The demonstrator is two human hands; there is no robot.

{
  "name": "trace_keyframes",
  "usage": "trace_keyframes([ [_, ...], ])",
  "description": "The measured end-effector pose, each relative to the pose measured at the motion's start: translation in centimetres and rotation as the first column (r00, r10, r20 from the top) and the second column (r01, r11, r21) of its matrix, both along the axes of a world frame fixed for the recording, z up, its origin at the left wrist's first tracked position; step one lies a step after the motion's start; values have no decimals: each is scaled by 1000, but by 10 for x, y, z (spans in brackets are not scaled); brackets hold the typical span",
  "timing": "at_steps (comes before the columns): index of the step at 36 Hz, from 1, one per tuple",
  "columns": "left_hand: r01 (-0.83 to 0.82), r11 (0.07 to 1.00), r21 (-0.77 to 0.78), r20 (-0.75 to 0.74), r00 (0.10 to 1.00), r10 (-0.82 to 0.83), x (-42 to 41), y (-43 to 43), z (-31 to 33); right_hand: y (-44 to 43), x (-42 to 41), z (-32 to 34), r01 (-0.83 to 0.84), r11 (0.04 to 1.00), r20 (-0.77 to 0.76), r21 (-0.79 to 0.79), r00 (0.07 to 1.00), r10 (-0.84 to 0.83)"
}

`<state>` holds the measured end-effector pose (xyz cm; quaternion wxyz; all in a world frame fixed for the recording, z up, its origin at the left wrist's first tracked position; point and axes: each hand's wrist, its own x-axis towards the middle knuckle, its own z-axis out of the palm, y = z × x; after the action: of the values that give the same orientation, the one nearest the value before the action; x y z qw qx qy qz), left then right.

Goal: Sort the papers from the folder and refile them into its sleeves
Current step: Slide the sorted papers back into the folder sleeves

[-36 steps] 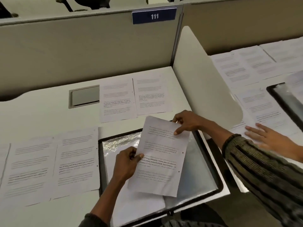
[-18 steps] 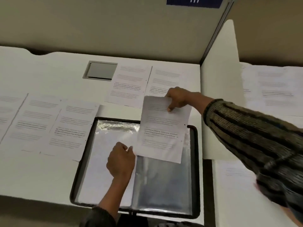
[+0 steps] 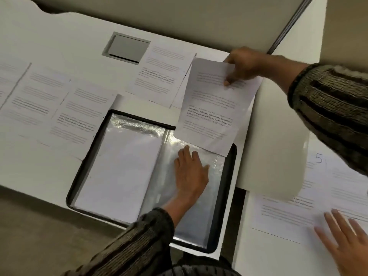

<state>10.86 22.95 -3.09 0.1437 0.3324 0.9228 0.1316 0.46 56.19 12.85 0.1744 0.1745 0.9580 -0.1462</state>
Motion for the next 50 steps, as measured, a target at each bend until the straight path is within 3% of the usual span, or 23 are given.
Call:
trace_keyframes([
  [6, -93, 989, -114, 114, 988, 106, 7, 37, 5, 19, 1, 3, -22, 999, -16, 27, 1000, 23],
  [13, -97, 968, -232, 144, 981, 132, 15, 54, 8, 25, -3, 6, 14, 1000, -12, -12, 1000, -14],
  [21, -91, 991, -98, 199, 974, 109, 13, 44, 13, 28, -3, 6, 83, 996, -25, -34, 996, -84],
  [26, -186, 980, 73, 93, 979, 180, 16, 26, 15, 33, -2, 21, 150, 987, -21, -62, 988, -152],
  [31, -524, 841, 136, 351, 819, 454, 18, 10, 33, 39, 0, 46, 175, 982, 37, -71, 984, -173],
  [34, -605, 786, 126, 414, 752, 513, 19, 2, 44, 38, 0, 57, 225, 970, 53, -94, 974, -221],
  [41, -647, 748, 148, 400, 731, 553, 20, -5, 48, 37, -3, 60, 294, 942, 144, -164, 952, -272],
  [50, -601, 787, 142, 315, 781, 540, 17, -6, 57, 33, -21, 47, 275, 911, 225, -306, 951, -212],
])
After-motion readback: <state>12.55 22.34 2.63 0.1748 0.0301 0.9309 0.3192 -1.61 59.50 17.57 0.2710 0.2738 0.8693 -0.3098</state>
